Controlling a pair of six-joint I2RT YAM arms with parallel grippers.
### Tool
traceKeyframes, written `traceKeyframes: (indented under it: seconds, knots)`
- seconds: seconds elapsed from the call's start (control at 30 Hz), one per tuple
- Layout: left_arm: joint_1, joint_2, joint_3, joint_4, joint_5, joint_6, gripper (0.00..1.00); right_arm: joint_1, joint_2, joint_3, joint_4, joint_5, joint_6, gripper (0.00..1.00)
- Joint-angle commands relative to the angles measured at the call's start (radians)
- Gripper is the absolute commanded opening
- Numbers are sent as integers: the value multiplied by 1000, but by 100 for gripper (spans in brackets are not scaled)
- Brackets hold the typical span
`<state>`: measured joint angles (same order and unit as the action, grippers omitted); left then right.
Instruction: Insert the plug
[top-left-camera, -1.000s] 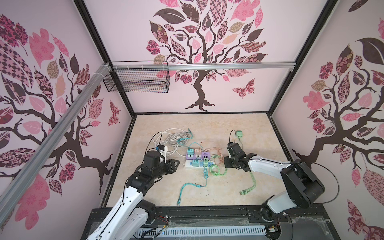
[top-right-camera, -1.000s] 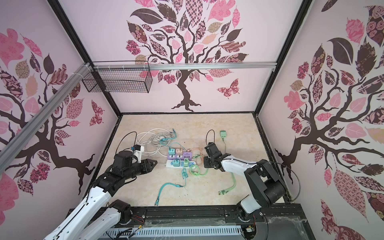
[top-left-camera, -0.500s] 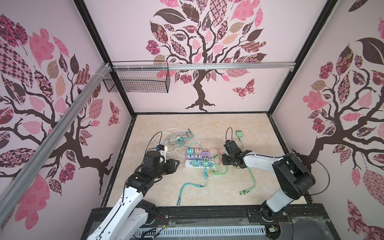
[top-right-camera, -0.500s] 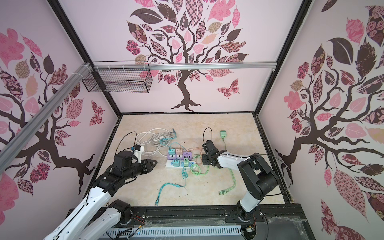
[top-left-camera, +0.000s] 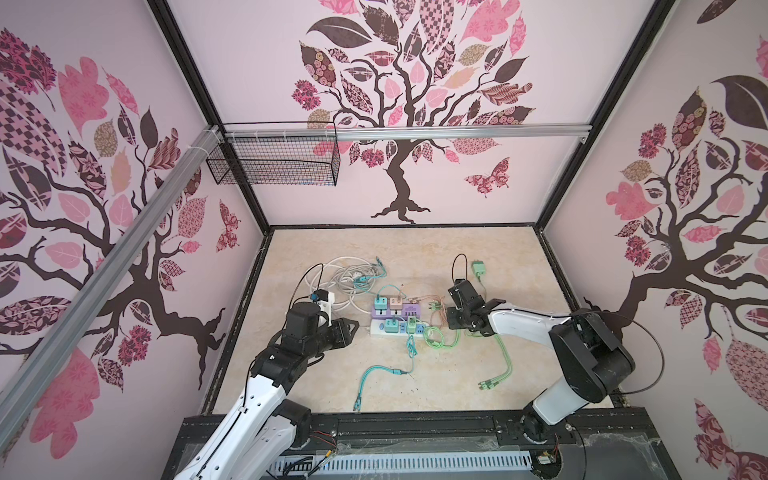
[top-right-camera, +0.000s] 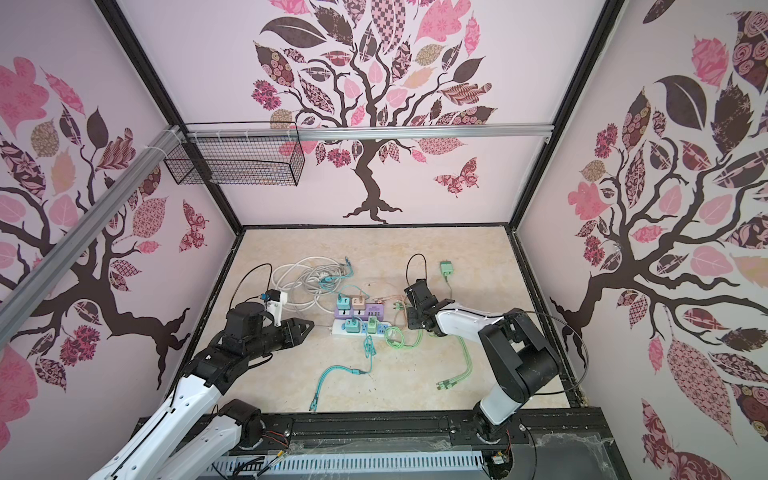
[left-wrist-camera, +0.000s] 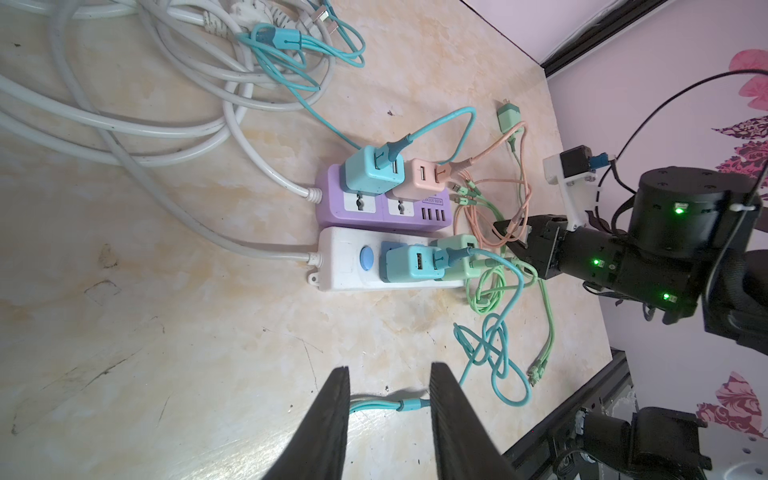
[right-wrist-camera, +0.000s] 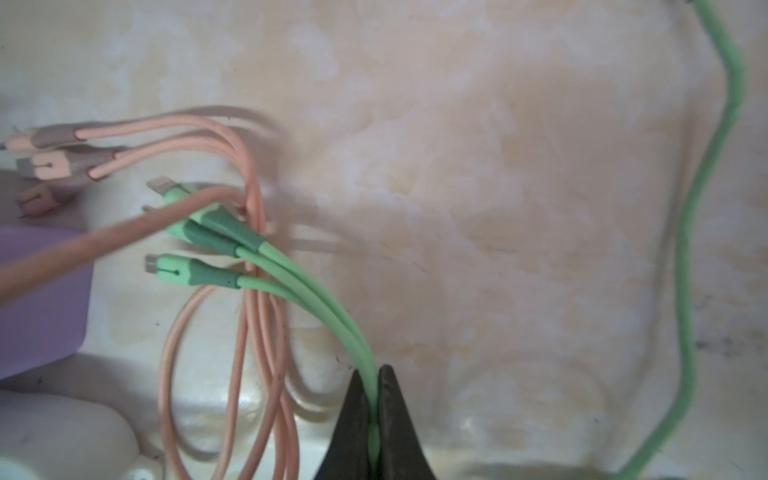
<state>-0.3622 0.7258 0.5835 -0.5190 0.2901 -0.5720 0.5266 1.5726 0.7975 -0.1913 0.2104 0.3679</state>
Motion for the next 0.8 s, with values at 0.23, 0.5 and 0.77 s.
traceKeyframes:
  seconds: [0.23,0.5,0.77]
  knots:
    - [5,-15,44,-7,-5,17,36,-4,-206,-4,-192,125,41,0]
    - [5,-23,45,-5,0,15,36,-5,-332,-85,-275,177,96,0]
    - [4,-16,50,-4,-2,21,37,31,-539,-126,-314,-35,107,0]
